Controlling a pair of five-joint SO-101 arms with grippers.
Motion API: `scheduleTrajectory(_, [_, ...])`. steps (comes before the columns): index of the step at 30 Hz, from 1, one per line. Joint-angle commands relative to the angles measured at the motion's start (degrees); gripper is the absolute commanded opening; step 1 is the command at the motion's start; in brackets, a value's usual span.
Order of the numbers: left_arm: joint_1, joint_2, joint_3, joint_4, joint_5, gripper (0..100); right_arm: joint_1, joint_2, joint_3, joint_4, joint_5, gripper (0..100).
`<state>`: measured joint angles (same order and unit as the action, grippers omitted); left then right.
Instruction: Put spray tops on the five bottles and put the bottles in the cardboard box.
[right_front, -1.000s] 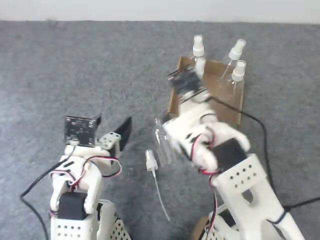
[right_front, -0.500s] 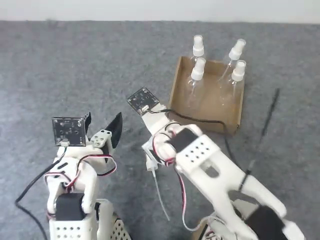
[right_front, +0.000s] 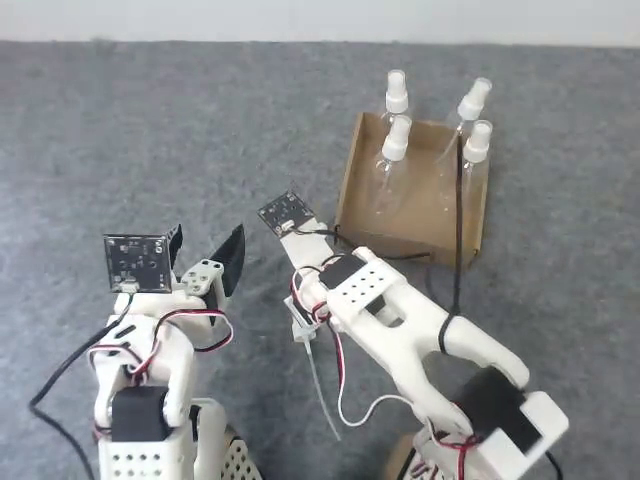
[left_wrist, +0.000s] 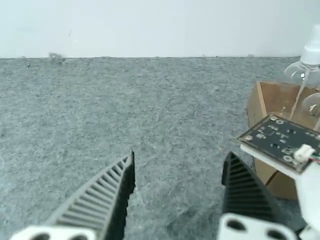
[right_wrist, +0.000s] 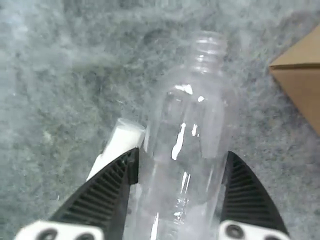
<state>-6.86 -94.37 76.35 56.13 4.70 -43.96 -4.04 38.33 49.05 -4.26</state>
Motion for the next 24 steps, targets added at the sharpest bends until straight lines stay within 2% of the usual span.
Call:
scheduleTrajectory(1, [-0.2,-0.4,-2.9,-1.6,0.5,26,-0.4,0.4,-0.7,-1.0,-0.7,12.9])
scheduleTrajectory(4, [-0.2,-0.4,-2.9,-1.6,0.5,26,-0.5,0.4,-0.9,-1.1,-0.7,0.6])
scheduleTrajectory(13, [-0.2,-0.4,-2.8,-1.7,0.4,26,-0.5,-4.4,-0.8,0.6,-0.3,0.6])
scheduleTrajectory(18, [-0.1,-0.4,-2.8,-1.7,0.5,26,-0.5,-15.9,-0.8,10.8,-0.6,0.9])
scheduleTrajectory(22, [3.9,0.9,-2.8,-1.3,0.4,26,-0.5,-25.3,-1.0,21.1,0.0,1.0])
scheduleTrajectory(24, [4.9,4.0,-3.2,-1.7,-0.7,26,-0.4,-29.4,-1.9,25.5,3.5,1.0])
